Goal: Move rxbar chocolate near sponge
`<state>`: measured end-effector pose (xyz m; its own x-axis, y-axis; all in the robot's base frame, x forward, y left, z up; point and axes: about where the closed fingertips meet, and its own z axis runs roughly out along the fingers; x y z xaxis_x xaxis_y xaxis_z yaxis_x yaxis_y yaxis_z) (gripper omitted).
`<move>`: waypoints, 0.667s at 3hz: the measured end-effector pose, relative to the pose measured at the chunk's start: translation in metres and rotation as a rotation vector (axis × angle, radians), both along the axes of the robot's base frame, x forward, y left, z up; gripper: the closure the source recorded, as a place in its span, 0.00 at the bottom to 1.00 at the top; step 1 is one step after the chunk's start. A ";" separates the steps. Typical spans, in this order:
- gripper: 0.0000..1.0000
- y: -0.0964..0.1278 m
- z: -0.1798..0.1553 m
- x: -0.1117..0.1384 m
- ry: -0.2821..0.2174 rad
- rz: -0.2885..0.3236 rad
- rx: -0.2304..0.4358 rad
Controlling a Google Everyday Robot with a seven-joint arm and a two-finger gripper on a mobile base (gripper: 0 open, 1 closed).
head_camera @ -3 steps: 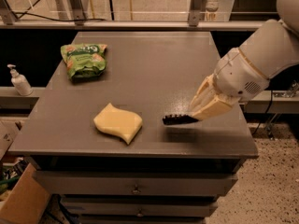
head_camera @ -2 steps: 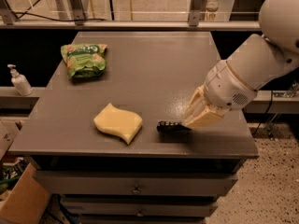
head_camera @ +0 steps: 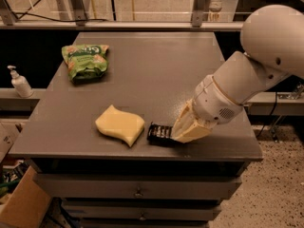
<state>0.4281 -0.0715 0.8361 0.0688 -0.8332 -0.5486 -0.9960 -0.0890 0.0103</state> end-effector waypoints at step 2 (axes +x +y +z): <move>0.60 0.016 -0.006 -0.009 0.048 0.049 0.023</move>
Offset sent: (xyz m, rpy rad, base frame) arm -0.0114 0.0208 -0.0101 0.0373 0.0790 0.0698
